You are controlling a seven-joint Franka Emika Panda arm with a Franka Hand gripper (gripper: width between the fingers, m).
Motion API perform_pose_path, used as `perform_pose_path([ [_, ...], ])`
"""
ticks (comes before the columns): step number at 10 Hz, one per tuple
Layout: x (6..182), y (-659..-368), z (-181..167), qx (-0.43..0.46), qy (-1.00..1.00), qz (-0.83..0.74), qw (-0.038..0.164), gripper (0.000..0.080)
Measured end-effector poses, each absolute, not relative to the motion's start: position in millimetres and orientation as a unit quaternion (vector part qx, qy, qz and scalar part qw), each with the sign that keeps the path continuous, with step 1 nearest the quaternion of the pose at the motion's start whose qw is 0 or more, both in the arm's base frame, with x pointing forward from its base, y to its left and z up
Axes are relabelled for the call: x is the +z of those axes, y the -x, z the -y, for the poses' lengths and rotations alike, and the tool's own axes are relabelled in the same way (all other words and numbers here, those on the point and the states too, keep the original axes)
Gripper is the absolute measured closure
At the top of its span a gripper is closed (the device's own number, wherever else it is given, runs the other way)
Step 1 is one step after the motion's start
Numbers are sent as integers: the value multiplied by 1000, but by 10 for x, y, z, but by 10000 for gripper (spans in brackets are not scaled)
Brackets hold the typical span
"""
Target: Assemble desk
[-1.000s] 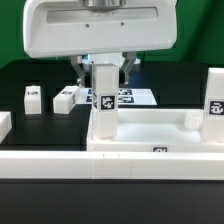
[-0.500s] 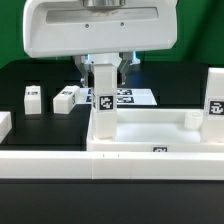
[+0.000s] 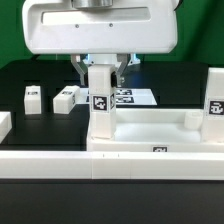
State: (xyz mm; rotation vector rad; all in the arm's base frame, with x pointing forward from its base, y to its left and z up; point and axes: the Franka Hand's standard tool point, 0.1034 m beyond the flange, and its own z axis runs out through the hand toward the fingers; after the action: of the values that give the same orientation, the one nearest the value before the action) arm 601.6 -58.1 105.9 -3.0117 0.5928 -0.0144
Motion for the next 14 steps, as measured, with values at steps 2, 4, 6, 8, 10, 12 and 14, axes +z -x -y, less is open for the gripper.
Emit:
perform_pose_path([
  [2,1055,-6015,579,-1,955,-293,41,510],
  [4,1053,-5994,539,17,912,-409,41,509],
  [6,1048,-5988,533,27,861,-505,47,509],
  [8,1042,-5991,532,29,828,-558,45,509],
  [10,1042,-5991,532,29,827,-560,45,509],
  [12,1041,-5990,526,28,849,-525,46,303],
  [14,1039,-5990,520,22,904,-426,38,192],
])
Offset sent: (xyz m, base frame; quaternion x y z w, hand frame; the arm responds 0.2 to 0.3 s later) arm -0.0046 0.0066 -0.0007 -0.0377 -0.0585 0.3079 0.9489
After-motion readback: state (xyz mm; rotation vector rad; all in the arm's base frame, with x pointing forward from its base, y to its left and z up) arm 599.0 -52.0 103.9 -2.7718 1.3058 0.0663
